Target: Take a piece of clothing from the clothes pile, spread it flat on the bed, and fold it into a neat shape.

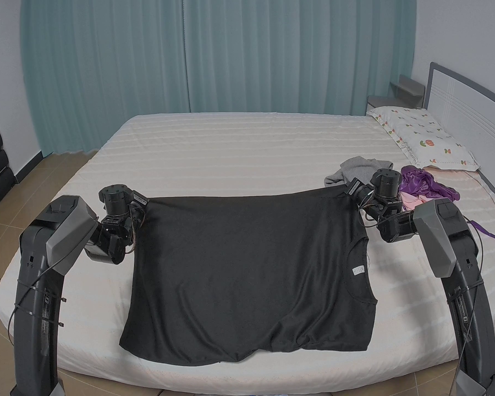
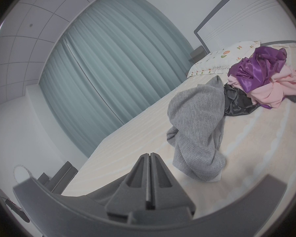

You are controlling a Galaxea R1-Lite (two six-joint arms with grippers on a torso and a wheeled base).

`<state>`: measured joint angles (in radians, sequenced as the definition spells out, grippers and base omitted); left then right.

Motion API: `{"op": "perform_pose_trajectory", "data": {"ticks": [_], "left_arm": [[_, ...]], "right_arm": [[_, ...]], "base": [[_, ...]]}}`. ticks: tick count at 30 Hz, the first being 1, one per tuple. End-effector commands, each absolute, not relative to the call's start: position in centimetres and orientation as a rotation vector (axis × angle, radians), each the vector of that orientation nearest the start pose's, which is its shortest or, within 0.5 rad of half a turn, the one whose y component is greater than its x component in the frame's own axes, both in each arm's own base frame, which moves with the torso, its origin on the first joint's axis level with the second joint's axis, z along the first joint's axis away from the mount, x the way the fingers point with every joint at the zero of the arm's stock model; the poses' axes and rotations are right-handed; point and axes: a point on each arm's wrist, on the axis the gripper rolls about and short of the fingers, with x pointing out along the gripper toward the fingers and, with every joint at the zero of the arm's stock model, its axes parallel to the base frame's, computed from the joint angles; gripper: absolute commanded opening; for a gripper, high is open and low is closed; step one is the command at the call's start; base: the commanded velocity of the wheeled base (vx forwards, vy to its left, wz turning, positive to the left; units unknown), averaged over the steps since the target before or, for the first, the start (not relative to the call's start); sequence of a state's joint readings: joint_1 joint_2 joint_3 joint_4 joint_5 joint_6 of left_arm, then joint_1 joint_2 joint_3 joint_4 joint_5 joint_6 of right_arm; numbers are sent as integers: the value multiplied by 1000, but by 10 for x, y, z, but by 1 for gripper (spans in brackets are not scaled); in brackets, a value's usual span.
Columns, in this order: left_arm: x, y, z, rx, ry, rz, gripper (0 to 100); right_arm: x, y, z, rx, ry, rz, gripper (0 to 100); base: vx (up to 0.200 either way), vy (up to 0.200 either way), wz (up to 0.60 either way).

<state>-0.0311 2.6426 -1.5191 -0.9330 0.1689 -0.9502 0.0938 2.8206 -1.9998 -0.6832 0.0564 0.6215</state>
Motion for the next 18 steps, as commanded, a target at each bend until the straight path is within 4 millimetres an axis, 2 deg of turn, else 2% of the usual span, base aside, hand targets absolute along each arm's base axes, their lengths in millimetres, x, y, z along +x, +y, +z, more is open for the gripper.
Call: {"op": "perform_pose_trajectory", "data": {"ticks": [1, 2, 5, 12, 13, 16, 18], "left_arm": [[508, -15, -14, -917, 135, 220, 0], [508, -15, -14, -917, 135, 220, 0], [508, -16, -18, -917, 145, 211, 0], [508, -17, -22, -913, 172, 199, 0], [508, -16, -22, -913, 174, 200, 100], [507, -19, -22, -912, 182, 197, 100], [507, -19, -22, -912, 185, 198, 100]], "right_arm": [[557, 57, -11, 613, 209, 100, 0], [557, 57, -11, 613, 209, 100, 0], [556, 60, -36, 597, 257, 94, 0], [554, 61, -50, 601, 300, 85, 0], [554, 61, -51, 601, 303, 84, 100], [553, 67, -54, 603, 313, 84, 100], [554, 67, -49, 606, 299, 83, 100]], "base": [[0, 0, 0], [0, 0, 0], [0, 0, 0], [0, 0, 0], [0, 0, 0], [0, 0, 0], [0, 0, 0]]}}
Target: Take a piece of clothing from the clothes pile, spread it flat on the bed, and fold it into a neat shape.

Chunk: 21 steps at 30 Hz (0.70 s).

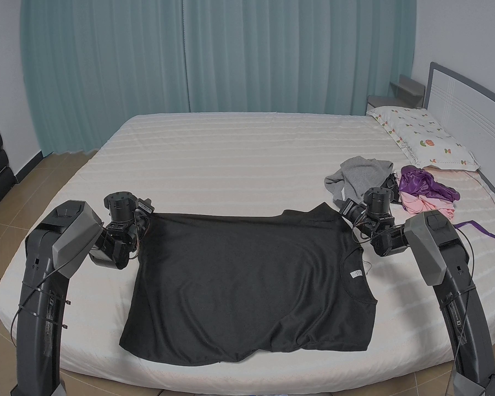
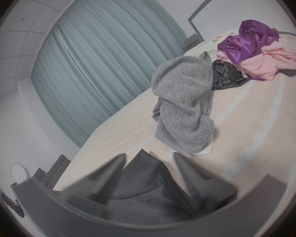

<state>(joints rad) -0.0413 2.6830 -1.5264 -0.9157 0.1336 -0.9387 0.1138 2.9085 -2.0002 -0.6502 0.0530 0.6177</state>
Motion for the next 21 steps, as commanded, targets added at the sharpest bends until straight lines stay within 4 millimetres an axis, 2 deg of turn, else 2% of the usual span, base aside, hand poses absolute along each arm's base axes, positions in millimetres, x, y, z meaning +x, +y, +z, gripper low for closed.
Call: {"op": "perform_pose_trajectory", "data": {"ticks": [1, 4, 6, 8, 10, 12, 14, 15, 18, 21], "left_arm": [[506, -19, -22, -912, 185, 198, 100], [505, -19, -22, -911, 188, 200, 100], [499, -18, -25, -910, 215, 214, 100], [491, -17, -15, -913, 216, 217, 100], [485, -16, -7, -916, 218, 220, 100], [470, -11, 8, -928, 228, 235, 100], [458, -10, 19, -945, 240, 239, 100], [453, -10, 22, -946, 246, 238, 100], [425, -11, 40, -957, 300, 189, 100], [403, -12, 48, -964, 352, 164, 100]], "right_arm": [[555, 65, -43, 607, 287, 79, 100], [553, 62, -36, 609, 285, 71, 100], [539, 57, -29, 675, 332, 39, 100], [523, 50, -13, 732, 343, 32, 100], [511, 45, -8, 736, 362, 34, 100], [481, 40, 10, 748, 416, 57, 100], [457, 35, 17, 758, 472, 72, 100], [448, 34, 19, 761, 494, 80, 100], [400, 32, 25, 778, 589, 98, 100], [366, 30, 25, 778, 625, 81, 100]], "base": [[0, 0, 0], [0, 0, 0], [0, 0, 0], [0, 0, 0], [0, 0, 0], [0, 0, 0], [0, 0, 0], [0, 0, 0], [0, 0, 0], [0, 0, 0]]}}
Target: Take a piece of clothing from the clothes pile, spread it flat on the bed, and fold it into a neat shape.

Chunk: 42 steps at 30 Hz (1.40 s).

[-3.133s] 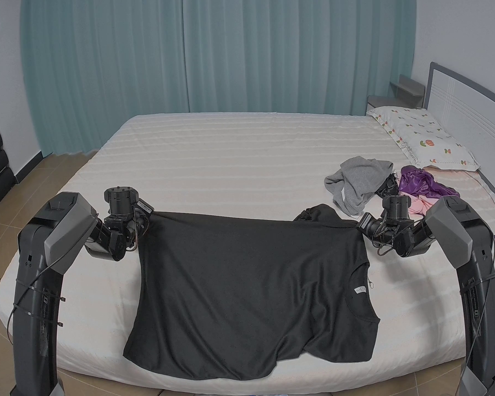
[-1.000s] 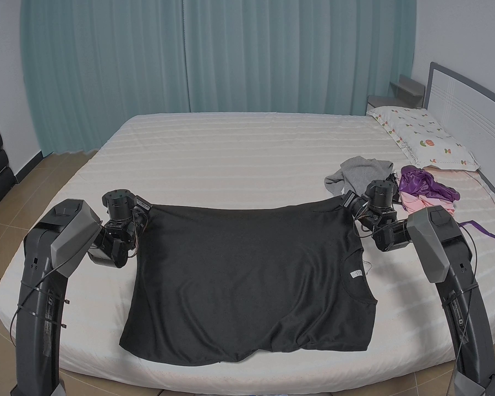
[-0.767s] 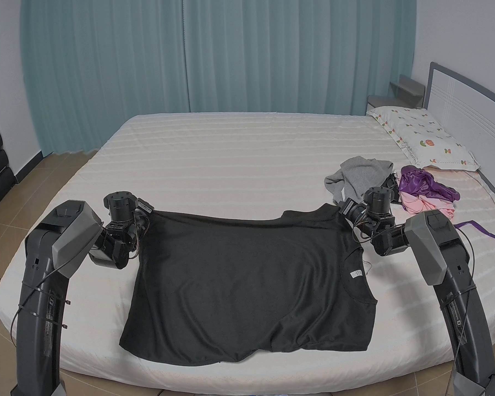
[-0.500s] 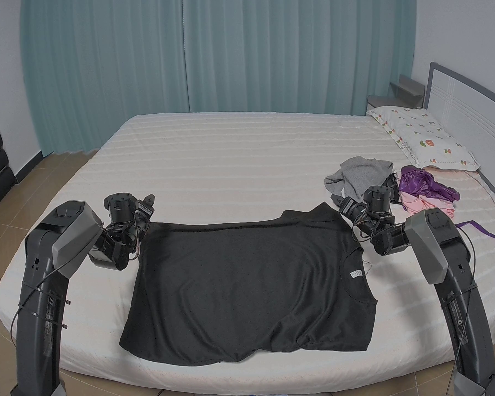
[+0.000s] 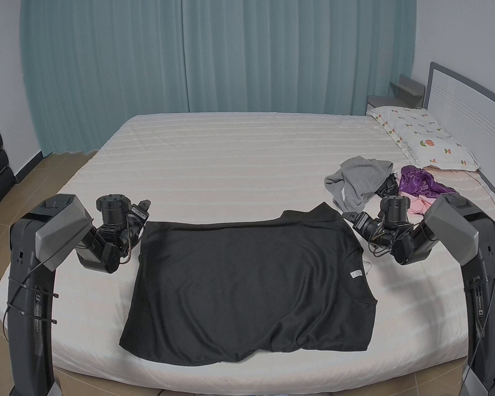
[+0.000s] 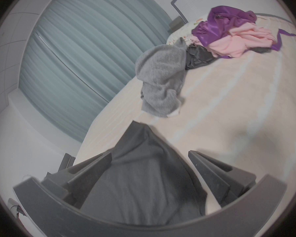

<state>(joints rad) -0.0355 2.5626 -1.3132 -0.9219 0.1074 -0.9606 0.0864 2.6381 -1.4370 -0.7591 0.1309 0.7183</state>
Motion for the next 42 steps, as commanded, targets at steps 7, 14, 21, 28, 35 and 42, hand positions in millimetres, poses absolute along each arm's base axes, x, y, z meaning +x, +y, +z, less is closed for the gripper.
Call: {"op": "perform_pose_trajectory", "data": {"ticks": [7, 14, 21, 28, 35, 42], "left_arm": [[356, -24, 41, -985, 479, 190, 100], [329, -28, 26, -985, 575, 228, 100], [310, -39, 15, -977, 663, 225, 100], [301, -38, 12, -1039, 732, 190, 100], [289, -37, 7, -1028, 757, 205, 100], [282, -36, 2, -967, 755, 191, 100]], "right_arm": [[313, 25, 50, 754, 629, 83, 100], [297, 42, 44, 746, 689, 113, 100], [293, 67, 26, 745, 779, 146, 100], [293, 62, 11, 775, 811, 106, 100], [293, 55, 9, 824, 814, 75, 100], [287, 49, 4, 837, 835, 50, 100]], "base": [[0, 0, 0], [0, 0, 0], [0, 0, 0], [-200, 0, 0], [-200, 0, 0], [-29, 0, 0]]}}
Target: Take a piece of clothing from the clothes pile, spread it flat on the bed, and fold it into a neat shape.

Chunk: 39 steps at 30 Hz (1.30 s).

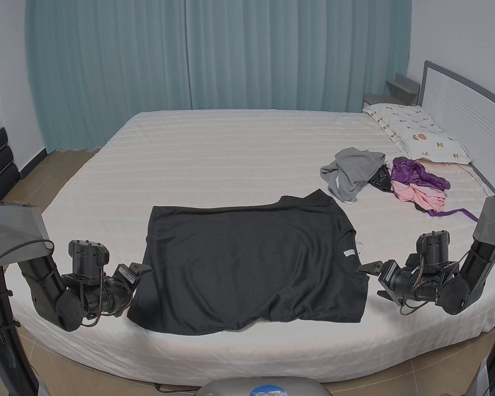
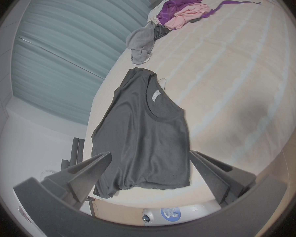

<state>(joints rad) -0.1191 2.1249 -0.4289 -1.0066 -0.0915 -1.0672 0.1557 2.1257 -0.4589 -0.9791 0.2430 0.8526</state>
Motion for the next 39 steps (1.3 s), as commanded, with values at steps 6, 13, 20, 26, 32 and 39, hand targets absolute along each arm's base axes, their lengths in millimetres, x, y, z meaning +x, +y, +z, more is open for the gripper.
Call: {"op": "perform_pose_trajectory", "data": {"ticks": [6, 13, 20, 26, 32, 39], "left_arm": [[278, -35, -8, -893, 768, 239, 100], [278, -34, -23, -805, 798, 273, 100], [282, -41, -34, -749, 786, 332, 100], [283, -41, -34, -750, 782, 332, 100], [279, -41, -37, -689, 807, 321, 0], [270, -37, -40, -638, 844, 324, 0]], "right_arm": [[287, 49, 0, 838, 847, 44, 100], [287, 50, -4, 834, 859, 40, 100], [288, 51, -3, 833, 857, 44, 100], [288, 51, -4, 833, 858, 44, 100], [287, 53, -8, 821, 877, 42, 100], [287, 53, -18, 811, 904, 30, 100]], "base": [[0, 0, 0], [0, 0, 0], [0, 0, 0], [0, 0, 0], [0, 0, 0], [0, 0, 0]]}}
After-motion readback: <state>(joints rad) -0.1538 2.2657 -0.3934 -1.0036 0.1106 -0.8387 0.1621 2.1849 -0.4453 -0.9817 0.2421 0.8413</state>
